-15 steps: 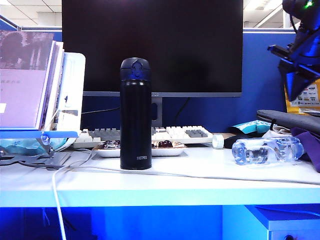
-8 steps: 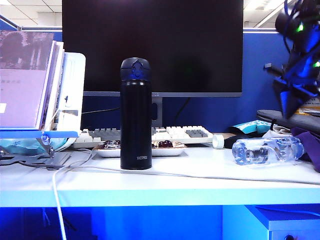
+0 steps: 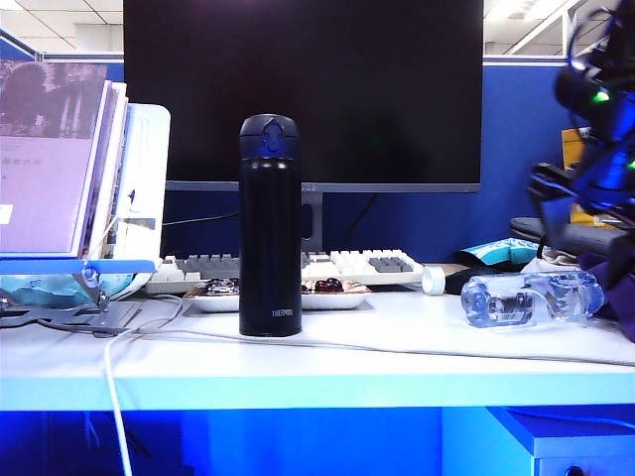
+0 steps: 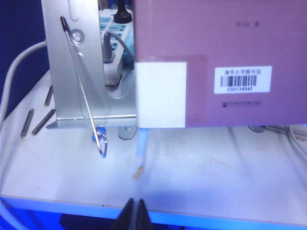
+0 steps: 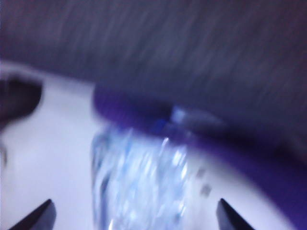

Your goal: Pick up the mineral water bottle and place it vertically to the right of the black thermos cup.

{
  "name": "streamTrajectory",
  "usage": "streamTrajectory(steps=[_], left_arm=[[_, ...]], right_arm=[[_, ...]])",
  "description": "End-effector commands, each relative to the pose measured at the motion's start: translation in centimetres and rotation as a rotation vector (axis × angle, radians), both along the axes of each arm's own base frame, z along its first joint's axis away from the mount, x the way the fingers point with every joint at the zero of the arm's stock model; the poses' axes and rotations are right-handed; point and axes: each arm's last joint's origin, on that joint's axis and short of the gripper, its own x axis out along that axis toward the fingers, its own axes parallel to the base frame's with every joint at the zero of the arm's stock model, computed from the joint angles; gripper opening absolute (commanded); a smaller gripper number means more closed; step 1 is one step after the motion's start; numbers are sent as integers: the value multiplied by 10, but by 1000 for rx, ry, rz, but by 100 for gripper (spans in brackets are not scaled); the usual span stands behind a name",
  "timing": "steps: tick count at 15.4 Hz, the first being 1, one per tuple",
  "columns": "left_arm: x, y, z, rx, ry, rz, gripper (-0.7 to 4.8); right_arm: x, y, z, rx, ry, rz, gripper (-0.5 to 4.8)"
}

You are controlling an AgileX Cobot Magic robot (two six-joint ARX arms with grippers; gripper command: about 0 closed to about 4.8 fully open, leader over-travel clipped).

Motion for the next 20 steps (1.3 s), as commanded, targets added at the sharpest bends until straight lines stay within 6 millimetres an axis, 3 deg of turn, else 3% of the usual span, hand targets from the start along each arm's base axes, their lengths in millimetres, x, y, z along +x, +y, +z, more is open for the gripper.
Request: streamTrajectory(steps=[1,12,13,14,15,20], left_arm=[[0,0,-4,-5,23,-1,-5],[0,0,-4,-5,23,-1,-5],[0,0,-4,-5,23,-1,-5],[0,0,-4,-5,23,-1,-5],[0,0,-4,-5,23,-1,-5],[0,0,-4,-5,22,-1,-5]], right_arm=[[6,-11,-3,-14,-33,-25,479],[36,-9,-55,73,-75,71,479],[38,-8,-57,90,-89,84,440],[39,-8,-59,105,-93,96,357],[39,-8,-59,105,-93,95,330],[40,-7,-58,114,-107,164,304]])
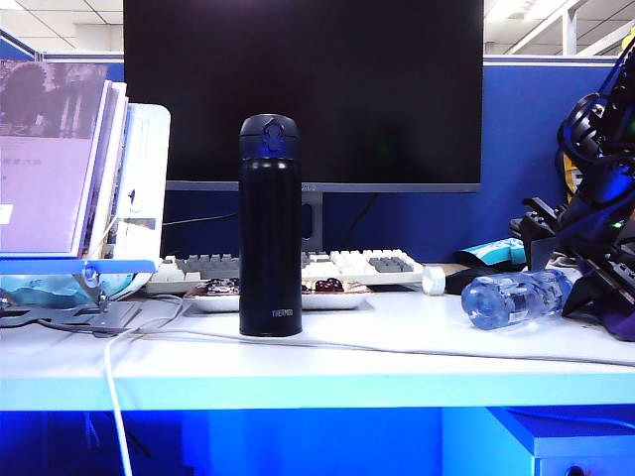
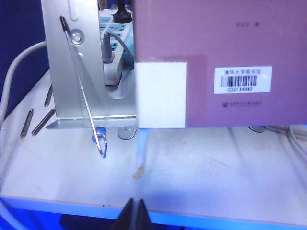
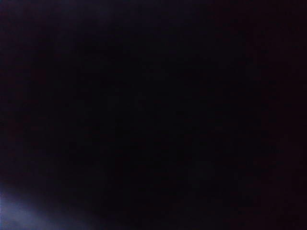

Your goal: Pick up the mineral water bottle and place it vertically to the right of the black thermos cup.

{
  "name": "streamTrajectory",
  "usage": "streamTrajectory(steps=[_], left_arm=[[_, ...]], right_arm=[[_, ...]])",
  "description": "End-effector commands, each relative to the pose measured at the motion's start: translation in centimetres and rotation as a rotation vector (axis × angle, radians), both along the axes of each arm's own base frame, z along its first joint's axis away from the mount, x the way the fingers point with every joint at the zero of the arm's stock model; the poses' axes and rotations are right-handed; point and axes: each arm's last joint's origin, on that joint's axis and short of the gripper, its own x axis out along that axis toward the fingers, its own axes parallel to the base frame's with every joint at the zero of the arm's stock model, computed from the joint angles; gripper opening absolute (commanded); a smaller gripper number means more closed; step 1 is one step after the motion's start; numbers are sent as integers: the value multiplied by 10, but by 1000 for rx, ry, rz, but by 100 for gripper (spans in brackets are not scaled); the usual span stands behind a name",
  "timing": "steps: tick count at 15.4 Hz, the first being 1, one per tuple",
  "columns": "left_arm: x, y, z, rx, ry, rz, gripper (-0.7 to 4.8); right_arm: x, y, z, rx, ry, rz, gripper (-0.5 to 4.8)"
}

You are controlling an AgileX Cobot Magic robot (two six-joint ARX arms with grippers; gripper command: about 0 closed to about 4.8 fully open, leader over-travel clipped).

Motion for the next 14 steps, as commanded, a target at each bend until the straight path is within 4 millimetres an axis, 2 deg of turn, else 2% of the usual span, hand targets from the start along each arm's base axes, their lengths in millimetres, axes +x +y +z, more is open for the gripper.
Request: streamTrajectory(steps=[1,4,10,14], left_arm=[[0,0,-4,-5,23,-1,-5],[0,0,-4,-5,23,-1,-5],[0,0,-4,-5,22,-1,-5],[0,0,-4,-5,22,-1,-5]], right_arm=[[-1,3,-5,-4,1,116,304],[9,4,11,-84,-78,236,304],[31,4,69,-253,-275,412,303],[26,6,95,-396,-324,531,301]])
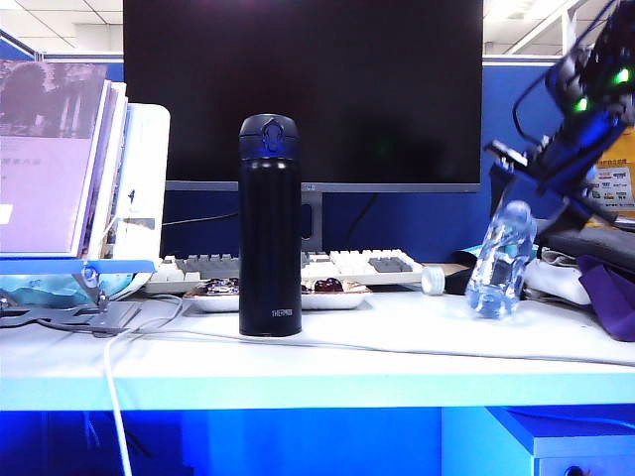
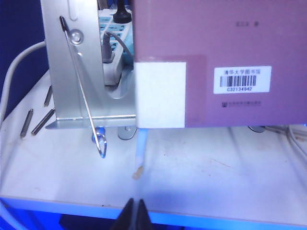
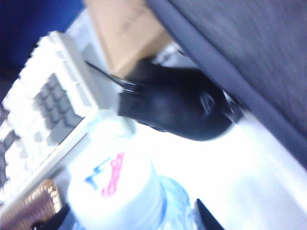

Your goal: Pick up the mineral water bottle and place it vertically to the right of the black thermos cup.

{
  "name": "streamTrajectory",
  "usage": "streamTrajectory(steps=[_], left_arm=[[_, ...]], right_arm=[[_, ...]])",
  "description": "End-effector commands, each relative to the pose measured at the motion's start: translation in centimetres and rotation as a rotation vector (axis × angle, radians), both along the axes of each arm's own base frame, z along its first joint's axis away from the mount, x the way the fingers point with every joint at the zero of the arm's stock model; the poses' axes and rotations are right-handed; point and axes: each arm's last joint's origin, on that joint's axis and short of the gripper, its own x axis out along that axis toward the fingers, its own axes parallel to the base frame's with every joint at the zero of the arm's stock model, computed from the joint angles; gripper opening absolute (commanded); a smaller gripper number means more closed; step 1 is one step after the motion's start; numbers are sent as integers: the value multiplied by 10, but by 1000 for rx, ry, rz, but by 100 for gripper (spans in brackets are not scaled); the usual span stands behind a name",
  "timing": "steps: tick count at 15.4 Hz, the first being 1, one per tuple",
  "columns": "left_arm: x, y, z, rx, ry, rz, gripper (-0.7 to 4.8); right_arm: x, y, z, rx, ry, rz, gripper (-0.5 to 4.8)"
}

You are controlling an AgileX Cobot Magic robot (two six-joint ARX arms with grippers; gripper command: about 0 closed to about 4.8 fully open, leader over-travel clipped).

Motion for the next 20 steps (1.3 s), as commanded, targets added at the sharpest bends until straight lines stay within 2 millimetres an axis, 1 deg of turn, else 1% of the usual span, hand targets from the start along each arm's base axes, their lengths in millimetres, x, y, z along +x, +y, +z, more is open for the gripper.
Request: streamTrajectory(steps=[1,3,5,8,12,15,18,19,20], left_arm=[[0,0,-4,-5,22,-1,-5],[0,0,-4,-5,22,-1,-5],[0,0,-4,-5,22,-1,-5],[0,0,-3,-5,21,-2,-5],[0,0,-3,-5,21,-2,-5],[0,0,-3,-5,21,0,-5],[0,0,-3,-5,21,-1,-5],[0,0,-3,-5,21,-1,-5],[0,0,-3,-5,21,-1,-5]], right_arm=[[-7,3,23,-116,-77,98,300],[-10,9,31,-189,-108,162,300],[-14,21,39,-255,-144,231,300],[-24,39,59,-316,-209,286,300],[-45,49,101,-371,-334,286,300],[-58,51,120,-385,-386,295,300],[-79,58,148,-383,-463,304,299],[-87,57,157,-384,-483,300,281],[-101,55,171,-385,-507,296,278]])
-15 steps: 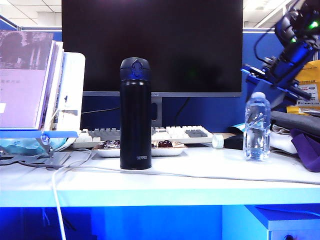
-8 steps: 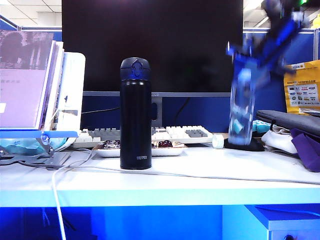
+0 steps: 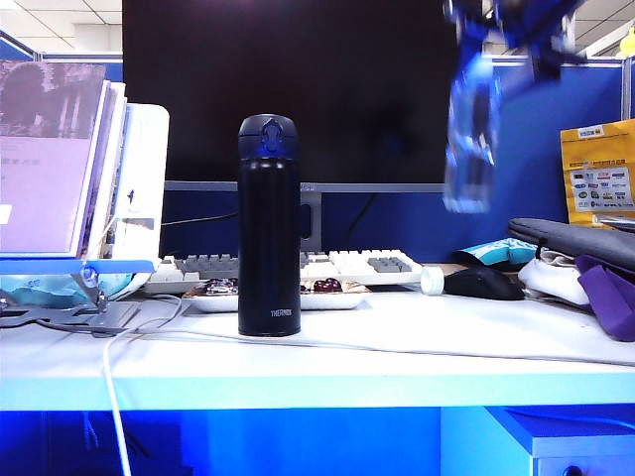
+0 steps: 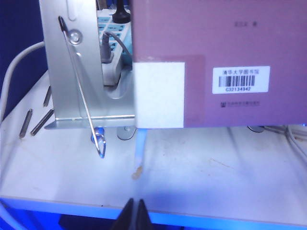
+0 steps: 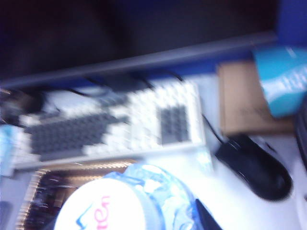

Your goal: Pick up the mineral water bottle and place it vertically to the right of the black thermos cup.

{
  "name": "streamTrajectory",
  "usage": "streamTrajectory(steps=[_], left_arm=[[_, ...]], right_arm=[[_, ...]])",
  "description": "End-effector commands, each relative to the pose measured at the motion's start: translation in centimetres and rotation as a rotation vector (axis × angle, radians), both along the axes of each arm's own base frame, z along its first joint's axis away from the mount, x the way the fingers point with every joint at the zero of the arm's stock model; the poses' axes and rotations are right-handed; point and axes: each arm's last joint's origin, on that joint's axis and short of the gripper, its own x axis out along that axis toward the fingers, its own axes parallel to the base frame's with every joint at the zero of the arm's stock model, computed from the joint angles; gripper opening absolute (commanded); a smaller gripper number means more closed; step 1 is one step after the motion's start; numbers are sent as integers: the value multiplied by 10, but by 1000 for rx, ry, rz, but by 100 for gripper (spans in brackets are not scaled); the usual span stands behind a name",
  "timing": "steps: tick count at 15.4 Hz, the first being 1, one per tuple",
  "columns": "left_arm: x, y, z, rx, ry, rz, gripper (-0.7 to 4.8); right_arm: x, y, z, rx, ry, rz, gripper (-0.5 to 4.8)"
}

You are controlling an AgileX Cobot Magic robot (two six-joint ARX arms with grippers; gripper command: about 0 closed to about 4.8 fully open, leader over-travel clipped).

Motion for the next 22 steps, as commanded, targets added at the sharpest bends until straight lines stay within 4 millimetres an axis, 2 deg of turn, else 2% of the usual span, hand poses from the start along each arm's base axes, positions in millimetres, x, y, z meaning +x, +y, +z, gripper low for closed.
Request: streamTrajectory(steps=[1,5,9,12,15,17,22], left_arm=[[0,0,-3,-5,21,-1,-5],[0,0,-3,-5,21,-1,-5],[0,0,-3,-5,21,-1,-5],[0,0,-3,-5,21,-1,-5],[0,0,-3,-5,21,-1,-5],[0,0,-3,-5,21,-1,-5],[0,0,-3,-5,21,-1,-5]], right_arm=[[-33,-4,46,12,-150,4,278],[-91,-12,88,-23,-239,17,278],[-152,-20,121,-12,-329,14,278],[-178,-23,133,-5,-386,13,278],[-173,-22,133,-21,-450,18,279],[-159,-12,126,-4,-525,47,279],[-111,22,85,-29,-448,145,279]])
